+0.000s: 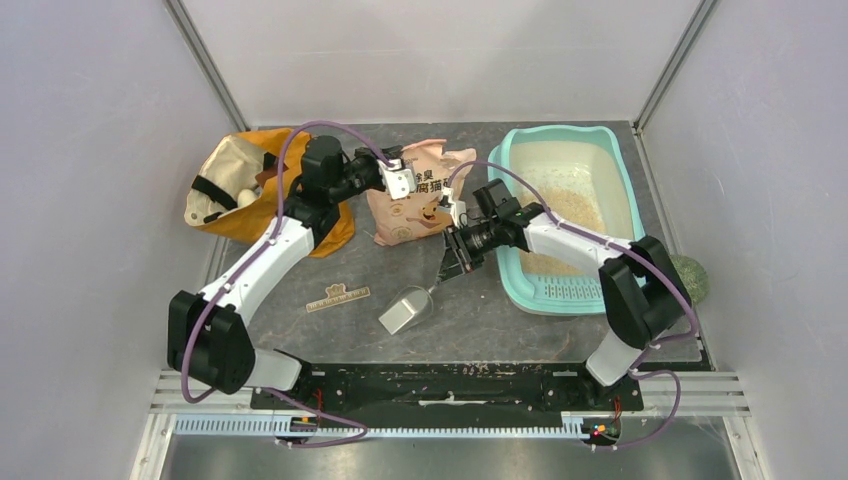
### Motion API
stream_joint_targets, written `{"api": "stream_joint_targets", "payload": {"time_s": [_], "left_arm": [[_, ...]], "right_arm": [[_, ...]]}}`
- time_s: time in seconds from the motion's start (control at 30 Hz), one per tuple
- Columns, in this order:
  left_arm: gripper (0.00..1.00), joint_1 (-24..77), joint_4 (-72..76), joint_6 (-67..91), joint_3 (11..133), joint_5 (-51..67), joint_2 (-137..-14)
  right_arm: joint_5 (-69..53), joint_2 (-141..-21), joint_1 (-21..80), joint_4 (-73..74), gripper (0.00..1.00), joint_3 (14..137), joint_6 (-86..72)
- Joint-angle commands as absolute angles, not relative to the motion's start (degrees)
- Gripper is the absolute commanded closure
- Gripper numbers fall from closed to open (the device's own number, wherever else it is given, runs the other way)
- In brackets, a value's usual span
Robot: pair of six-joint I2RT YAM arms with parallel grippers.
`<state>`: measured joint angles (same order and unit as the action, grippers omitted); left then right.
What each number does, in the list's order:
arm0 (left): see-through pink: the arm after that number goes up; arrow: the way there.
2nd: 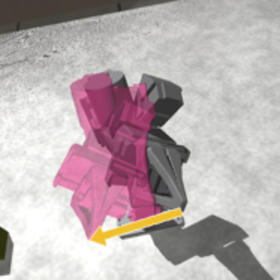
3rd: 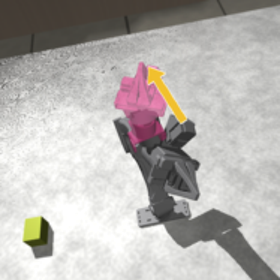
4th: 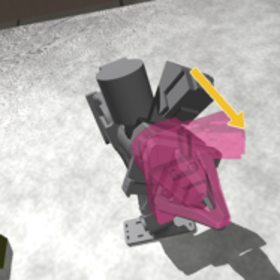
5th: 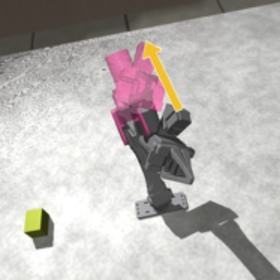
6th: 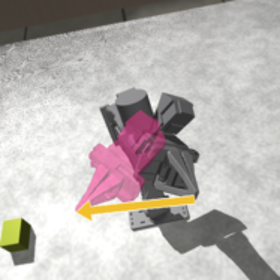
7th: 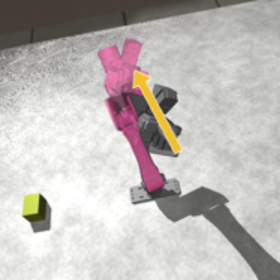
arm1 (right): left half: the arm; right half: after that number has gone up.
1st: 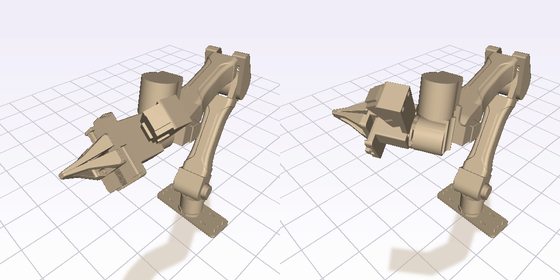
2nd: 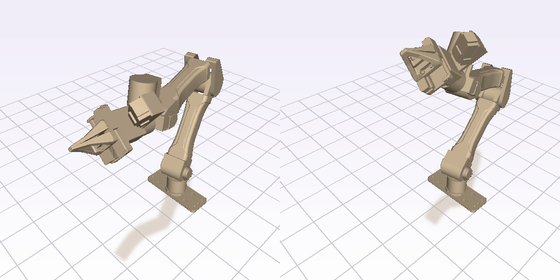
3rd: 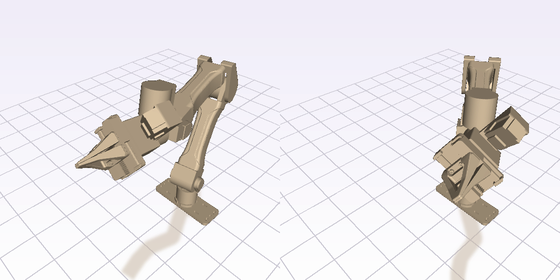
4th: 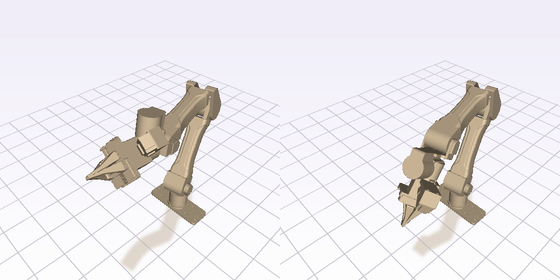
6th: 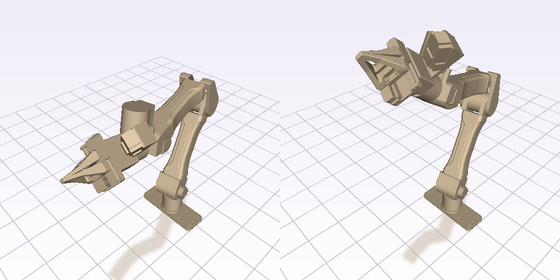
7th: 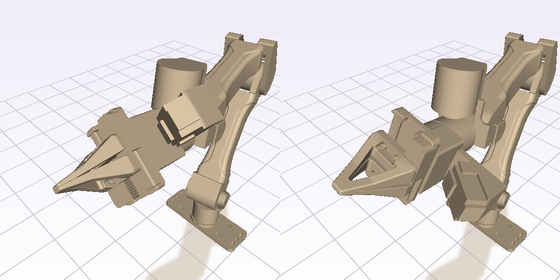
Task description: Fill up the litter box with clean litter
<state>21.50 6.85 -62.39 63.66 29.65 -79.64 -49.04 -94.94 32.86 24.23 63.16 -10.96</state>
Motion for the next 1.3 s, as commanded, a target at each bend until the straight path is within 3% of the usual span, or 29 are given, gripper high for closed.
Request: {"api": "stream_joint_targets", "payload": {"time_s": [0.0, 0.17, 0.4, 0.47, 0.67, 0.8, 1.07, 1.27], "left_arm": [[0.98, 21.10, 7.59, -60.88, 63.38, 28.10, -76.56], [0.98, 21.11, 7.38, -61.16, 63.00, 28.13, -76.30], [0.98, 21.10, 6.77, -62.14, 63.11, 28.48, -76.07], [0.98, 21.18, 6.77, -62.32, 63.19, 28.56, -76.18], [0.98, 21.12, 6.77, -61.51, 63.46, 28.48, -76.45], [0.98, 21.10, 6.27, -61.04, 62.94, 28.86, -75.71], [0.98, 21.10, 4.00, -59.54, 62.03, 30.01, -74.03], [0.98, 20.72, -1.62, -56.64, 64.30, 35.21, -72.40]], "right_arm": [[-45.91, -97.82, 33.13, 17.83, 0.95, 63.36, -10.28], [-42.21, -99.04, 33.13, 17.13, 0.76, 62.09, -10.30], [-38.45, -98.67, 33.13, 20.54, 0.59, 61.72, -7.41], [-37.29, -97.89, 33.15, 21.72, 0.48, 61.40, -6.66], [-36.23, -95.73, 33.13, 23.33, 0.35, 62.65, -6.12], [-36.49, -93.06, 33.13, 24.17, 0.16, 64.91, -6.61], [-37.03, -84.46, 30.96, 29.38, 0.07, 71.75, -3.75], [-37.70, -82.27, 21.46, 34.80, 0.04, 82.16, 1.96]]}}
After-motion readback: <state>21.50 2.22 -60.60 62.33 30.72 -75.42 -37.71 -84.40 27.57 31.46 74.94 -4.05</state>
